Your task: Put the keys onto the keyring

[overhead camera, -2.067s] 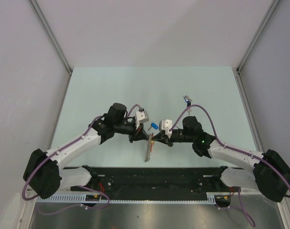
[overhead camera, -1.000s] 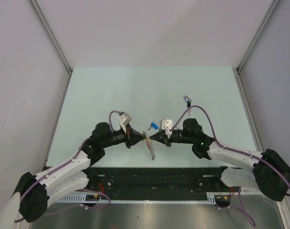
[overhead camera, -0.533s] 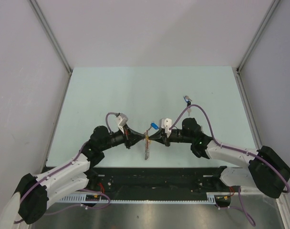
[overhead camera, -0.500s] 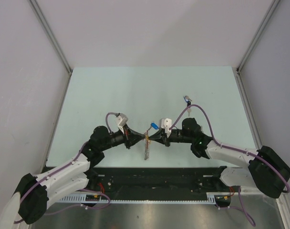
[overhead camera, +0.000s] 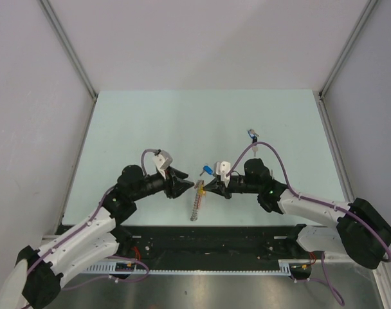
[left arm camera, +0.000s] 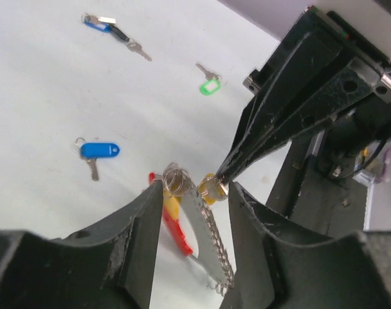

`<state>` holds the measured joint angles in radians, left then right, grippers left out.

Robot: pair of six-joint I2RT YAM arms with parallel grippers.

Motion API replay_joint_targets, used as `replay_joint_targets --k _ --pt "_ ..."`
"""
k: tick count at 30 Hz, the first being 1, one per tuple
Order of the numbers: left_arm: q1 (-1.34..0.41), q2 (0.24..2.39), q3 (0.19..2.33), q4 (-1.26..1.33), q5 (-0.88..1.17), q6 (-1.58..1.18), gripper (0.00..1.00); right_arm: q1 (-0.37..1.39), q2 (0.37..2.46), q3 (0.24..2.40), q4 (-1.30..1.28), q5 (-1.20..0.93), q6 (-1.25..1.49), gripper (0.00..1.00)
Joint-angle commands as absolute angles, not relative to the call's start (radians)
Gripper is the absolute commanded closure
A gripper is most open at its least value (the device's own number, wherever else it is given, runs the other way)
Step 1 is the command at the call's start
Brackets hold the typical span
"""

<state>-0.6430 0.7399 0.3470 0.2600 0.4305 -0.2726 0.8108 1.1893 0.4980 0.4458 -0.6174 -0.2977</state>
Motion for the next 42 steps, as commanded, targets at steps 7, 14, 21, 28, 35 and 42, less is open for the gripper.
replay_joint_targets --k 7,14,21,28,35,42 --pt "-0.634 0.932 0.785 -0.308 0.633 0.247 0.41 0.781 1.169 0.609 0.351 -0.65 -0.379 1.0" --pt "-0.554 1.098 0.934 -0.458 0.904 0.596 0.3 0.765 1.19 0.678 0.293 -0.66 -0.414 1.0" --pt "-0.506 1.256 1.02 -0.56 1.012 0.719 0.28 0.761 1.226 0.709 0.273 -0.675 -0.428 1.0" --pt "-0.508 1.287 0.97 -0.459 1.023 0.629 0.48 0.759 1.241 0.712 0.27 -0.678 -0.43 1.0" --pt "-0.551 1.292 0.946 -0.443 0.968 0.594 0.6 0.759 1.249 0.71 0.279 -0.68 -0.423 1.0" --pt "-0.583 1.325 0.95 -0.453 0.916 0.575 0.67 0.759 1.246 0.712 0.282 -0.658 -0.411 1.0"
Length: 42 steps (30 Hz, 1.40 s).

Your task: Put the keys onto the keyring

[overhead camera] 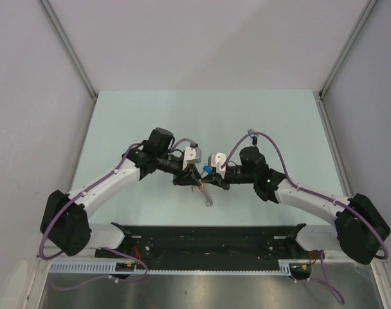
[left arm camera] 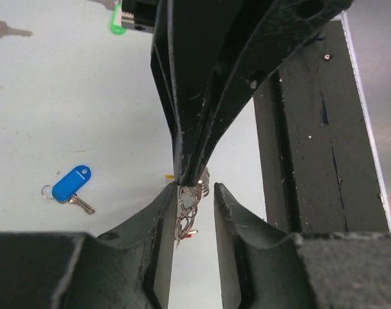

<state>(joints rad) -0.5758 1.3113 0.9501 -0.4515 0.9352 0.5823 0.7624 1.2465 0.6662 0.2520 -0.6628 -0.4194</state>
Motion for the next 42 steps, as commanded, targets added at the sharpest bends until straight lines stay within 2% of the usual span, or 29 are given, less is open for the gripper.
replay_joint_targets --k 1,15,18,19,22,32,36,42 --pt "-0.581 1.327 0.95 -0.453 0.913 0.569 0.67 0.759 1.246 0.71 0.282 -0.655 -0.405 1.0" --pt "-0.589 1.356 0.953 -0.453 0.85 0.543 0.75 0.759 1.236 0.712 0.279 -0.64 -0.39 1.0" --pt "-0.588 1.358 0.956 -0.453 0.85 0.543 0.83 0.759 1.235 0.712 0.279 -0.634 -0.388 1.0" --pt "-0.588 1.355 0.954 -0.453 0.854 0.543 0.9 0.758 1.235 0.712 0.278 -0.63 -0.387 1.0" --pt "-0.588 1.344 0.951 -0.442 0.856 0.532 1.0 0.759 1.233 0.71 0.272 -0.627 -0.382 1.0" --pt "-0.58 1.287 0.902 -0.341 0.729 0.352 1.0 0.758 1.111 0.597 0.375 -0.5 -0.289 1.0" --pt "-0.578 1.208 0.859 -0.198 0.646 0.182 1.0 0.758 1.081 0.534 0.492 -0.445 -0.198 1.0" --pt "-0.58 1.106 0.739 0.073 0.555 0.013 1.0 0.769 1.103 0.499 0.615 -0.479 -0.146 1.0"
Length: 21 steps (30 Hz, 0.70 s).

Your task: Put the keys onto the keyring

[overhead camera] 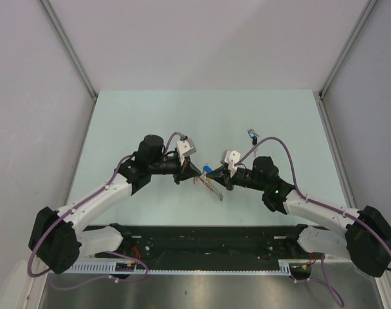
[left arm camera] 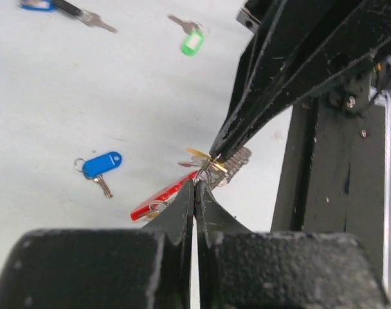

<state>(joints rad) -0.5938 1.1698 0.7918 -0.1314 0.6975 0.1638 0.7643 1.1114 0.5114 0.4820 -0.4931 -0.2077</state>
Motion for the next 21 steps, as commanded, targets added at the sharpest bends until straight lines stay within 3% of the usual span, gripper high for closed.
replay_joint_targets --k 1,11,21 --pt "-0.58 1.1 0.723 0.118 0.551 0.006 1.0 0.769 1.109 0.496 0.632 -0.477 -0.146 1.0" --pt "-0.571 1.101 0.726 0.288 0.387 0.029 1.0 0.758 1.256 0.544 0.778 -0.43 -0.173 1.0" --pt "-0.505 1.143 0.779 0.382 0.387 -0.043 1.0 0.735 1.417 0.709 0.781 -0.451 -0.284 1.0"
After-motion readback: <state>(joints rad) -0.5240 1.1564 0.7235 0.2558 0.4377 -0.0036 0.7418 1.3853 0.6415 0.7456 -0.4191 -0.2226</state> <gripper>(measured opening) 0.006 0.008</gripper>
